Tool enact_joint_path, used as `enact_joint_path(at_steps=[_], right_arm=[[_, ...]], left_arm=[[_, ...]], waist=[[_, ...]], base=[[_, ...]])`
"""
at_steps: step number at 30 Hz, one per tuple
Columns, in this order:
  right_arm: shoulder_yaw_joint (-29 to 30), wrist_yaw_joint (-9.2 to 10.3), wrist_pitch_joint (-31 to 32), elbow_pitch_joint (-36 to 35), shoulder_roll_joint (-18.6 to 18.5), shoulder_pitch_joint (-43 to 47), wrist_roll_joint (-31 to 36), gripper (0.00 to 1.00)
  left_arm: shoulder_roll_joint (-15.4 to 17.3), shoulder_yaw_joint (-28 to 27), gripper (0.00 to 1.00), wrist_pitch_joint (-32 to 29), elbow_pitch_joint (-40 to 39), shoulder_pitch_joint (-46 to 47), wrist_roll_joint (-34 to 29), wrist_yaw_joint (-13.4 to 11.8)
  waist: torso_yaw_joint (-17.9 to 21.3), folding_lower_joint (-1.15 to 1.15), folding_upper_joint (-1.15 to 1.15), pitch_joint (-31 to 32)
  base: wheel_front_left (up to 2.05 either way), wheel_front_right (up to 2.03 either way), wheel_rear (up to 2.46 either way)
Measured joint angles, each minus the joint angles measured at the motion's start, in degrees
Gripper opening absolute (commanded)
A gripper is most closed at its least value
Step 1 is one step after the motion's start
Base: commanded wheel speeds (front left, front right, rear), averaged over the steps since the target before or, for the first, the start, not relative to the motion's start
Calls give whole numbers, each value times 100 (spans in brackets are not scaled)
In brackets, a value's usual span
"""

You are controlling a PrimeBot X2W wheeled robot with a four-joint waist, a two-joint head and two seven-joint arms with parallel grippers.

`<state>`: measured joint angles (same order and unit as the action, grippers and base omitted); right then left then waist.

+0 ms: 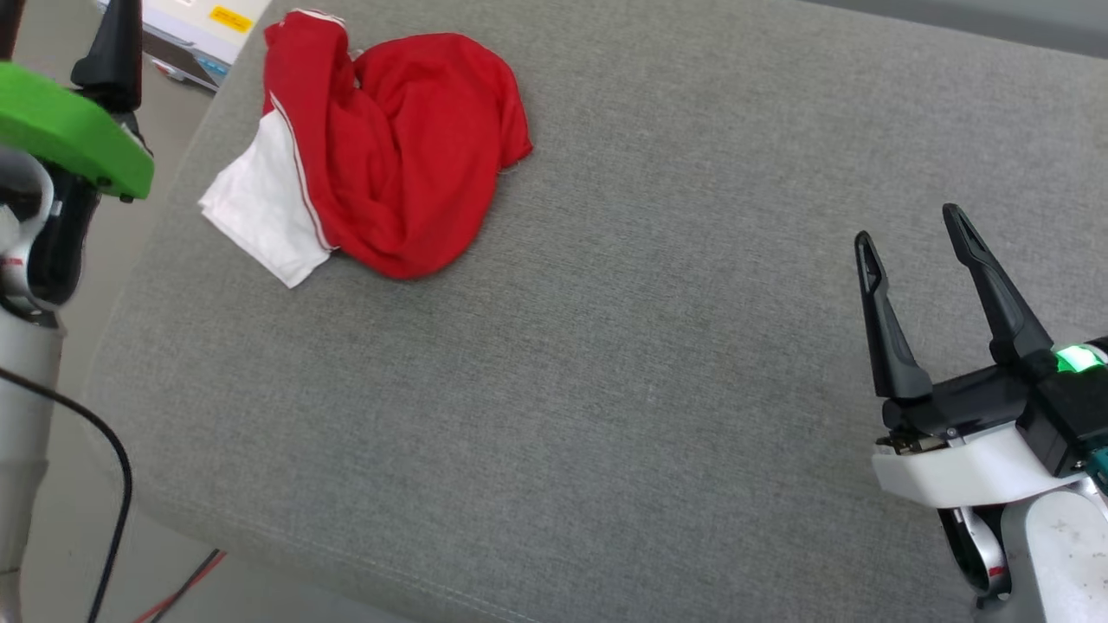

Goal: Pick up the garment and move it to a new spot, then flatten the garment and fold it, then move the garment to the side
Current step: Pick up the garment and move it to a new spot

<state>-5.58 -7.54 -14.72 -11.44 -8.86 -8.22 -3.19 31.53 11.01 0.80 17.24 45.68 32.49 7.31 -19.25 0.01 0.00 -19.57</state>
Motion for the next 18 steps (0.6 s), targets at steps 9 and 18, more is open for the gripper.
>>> enact_joint_path(at_steps=[9,18], right_arm=[[2,0,-1,-97,-66,-164,1,100],[29,0,-1,-147,-146,-324,2,100]], left_arm=[[616,1411,100,-2789,221,749,1530,1],[638,2494,100,-4181,649,954,1931,1]], waist=[[333,0,0,-447],[555,0,0,-819]], base=[[0,0,0],[0,0,0]])
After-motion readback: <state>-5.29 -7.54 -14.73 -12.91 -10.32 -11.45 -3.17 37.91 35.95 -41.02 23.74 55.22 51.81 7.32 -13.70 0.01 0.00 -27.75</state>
